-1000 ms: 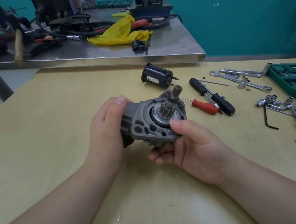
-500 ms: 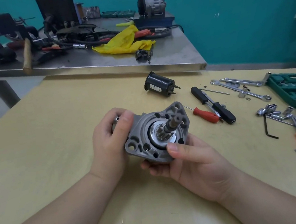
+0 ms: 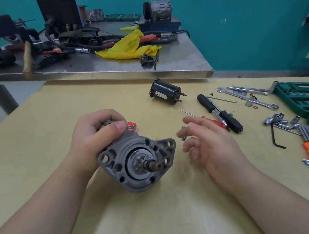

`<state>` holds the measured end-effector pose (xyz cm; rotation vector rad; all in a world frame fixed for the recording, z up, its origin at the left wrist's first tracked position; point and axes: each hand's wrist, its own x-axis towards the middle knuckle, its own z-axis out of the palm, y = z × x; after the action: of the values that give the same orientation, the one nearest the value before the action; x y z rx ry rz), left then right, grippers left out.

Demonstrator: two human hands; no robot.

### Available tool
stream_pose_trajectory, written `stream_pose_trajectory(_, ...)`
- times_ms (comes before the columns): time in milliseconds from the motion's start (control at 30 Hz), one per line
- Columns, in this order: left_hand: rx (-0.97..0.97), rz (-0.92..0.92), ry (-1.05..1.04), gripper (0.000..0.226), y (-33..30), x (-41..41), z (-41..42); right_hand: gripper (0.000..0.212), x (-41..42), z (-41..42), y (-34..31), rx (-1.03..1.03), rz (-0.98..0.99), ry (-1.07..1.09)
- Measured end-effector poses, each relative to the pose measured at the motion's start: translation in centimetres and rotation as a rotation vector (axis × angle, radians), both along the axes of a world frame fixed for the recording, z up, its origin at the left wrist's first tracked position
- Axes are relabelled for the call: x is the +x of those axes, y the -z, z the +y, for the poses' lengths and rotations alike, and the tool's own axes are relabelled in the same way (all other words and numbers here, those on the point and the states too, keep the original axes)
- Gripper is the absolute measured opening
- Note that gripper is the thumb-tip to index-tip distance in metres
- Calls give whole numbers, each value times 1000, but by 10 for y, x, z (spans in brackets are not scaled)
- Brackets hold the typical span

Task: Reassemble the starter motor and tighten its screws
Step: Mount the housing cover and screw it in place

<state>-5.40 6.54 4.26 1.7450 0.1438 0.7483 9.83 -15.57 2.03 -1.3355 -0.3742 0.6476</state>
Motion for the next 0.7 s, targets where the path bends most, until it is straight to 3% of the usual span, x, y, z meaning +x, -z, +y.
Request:
stream_pose_trajectory(100,37,37,47,45,-1,-1,3,18,17,-2,7,-284,-465,208)
stream_pose_trajectory(200,49,66,70,45,2,0,0,20,29,1,12,-527,-723,211)
stream_pose_trajectory(400,151,143,47,33,10,4,-13,32,43,10,23,-880,-927,-13)
stream_pose_trajectory(700,230,141,101,32,12,9,-29,9,45,8,17,-999,-983,-15)
